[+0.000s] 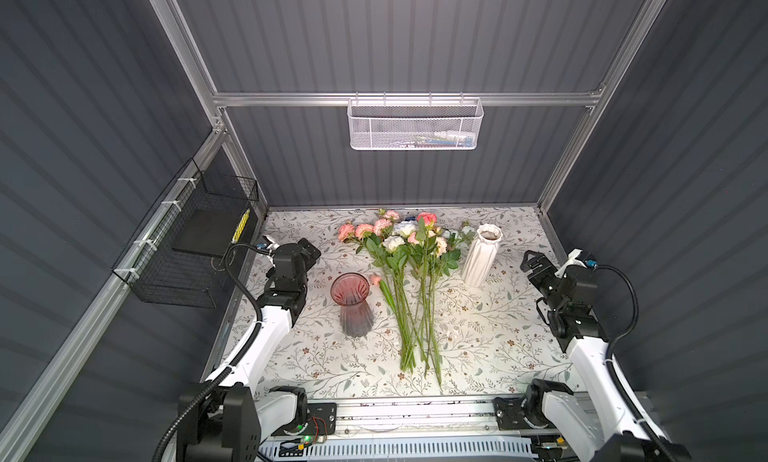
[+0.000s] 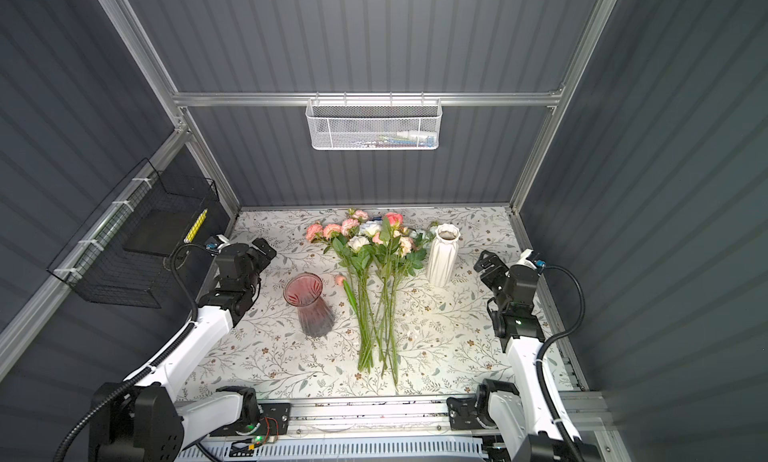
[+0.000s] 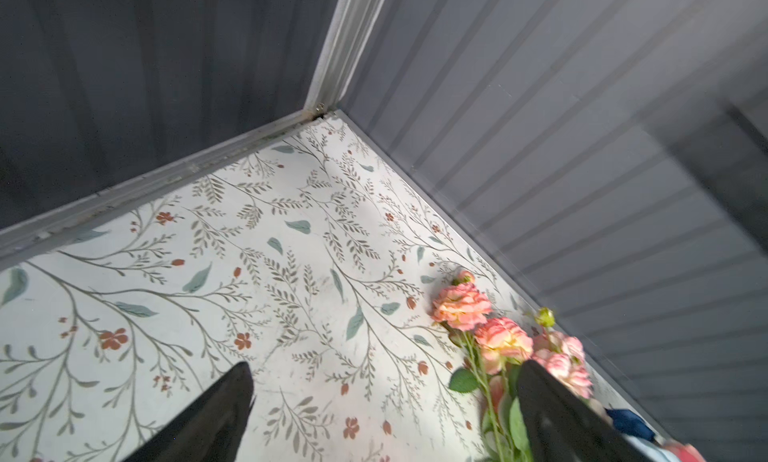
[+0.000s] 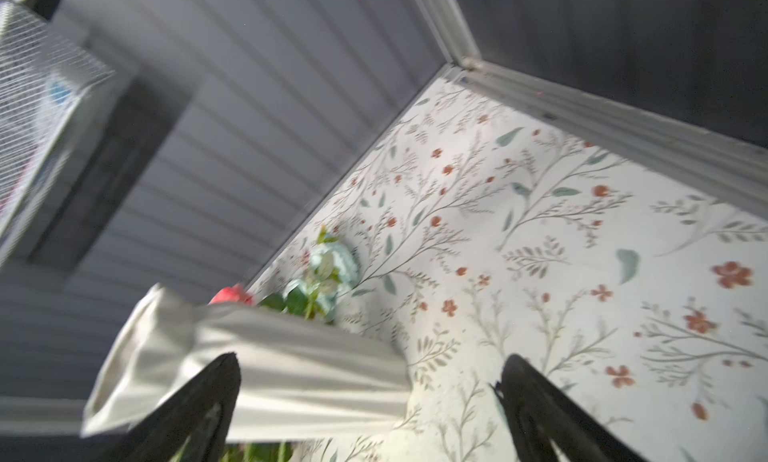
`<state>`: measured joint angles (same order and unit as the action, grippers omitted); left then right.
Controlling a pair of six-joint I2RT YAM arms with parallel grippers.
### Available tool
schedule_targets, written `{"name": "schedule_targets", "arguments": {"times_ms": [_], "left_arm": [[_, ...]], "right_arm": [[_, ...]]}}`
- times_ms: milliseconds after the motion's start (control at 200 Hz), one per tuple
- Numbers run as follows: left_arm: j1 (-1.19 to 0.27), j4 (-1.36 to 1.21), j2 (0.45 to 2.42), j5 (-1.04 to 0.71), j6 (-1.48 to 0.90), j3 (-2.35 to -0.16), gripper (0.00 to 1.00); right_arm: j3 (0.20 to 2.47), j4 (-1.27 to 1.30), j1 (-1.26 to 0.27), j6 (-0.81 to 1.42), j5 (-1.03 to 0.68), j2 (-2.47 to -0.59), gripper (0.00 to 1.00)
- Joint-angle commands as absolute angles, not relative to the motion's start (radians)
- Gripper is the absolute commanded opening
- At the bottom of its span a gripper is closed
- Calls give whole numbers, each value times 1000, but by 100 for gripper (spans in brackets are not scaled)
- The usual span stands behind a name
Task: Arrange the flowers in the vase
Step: 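Move left gripper toward pink glass vase while right gripper reaches the stems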
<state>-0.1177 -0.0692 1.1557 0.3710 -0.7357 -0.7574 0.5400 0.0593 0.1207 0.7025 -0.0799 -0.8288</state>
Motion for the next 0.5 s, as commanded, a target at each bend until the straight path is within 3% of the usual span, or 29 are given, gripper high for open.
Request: {"name": "schedule_targets", "arguments": {"times_ms": [0, 180, 495], "left_arm": [[-95, -4, 1127, 264, -795, -828, 99], [-97, 49, 1140, 129, -765, -851, 100], [-190, 120, 1167, 36, -690, -885, 99]], "right_arm": [[577, -30, -7, 641, -118, -749, 99], [629, -139, -302, 554, 0, -721, 99], [709, -152, -647, 459, 58, -919, 99]]}}
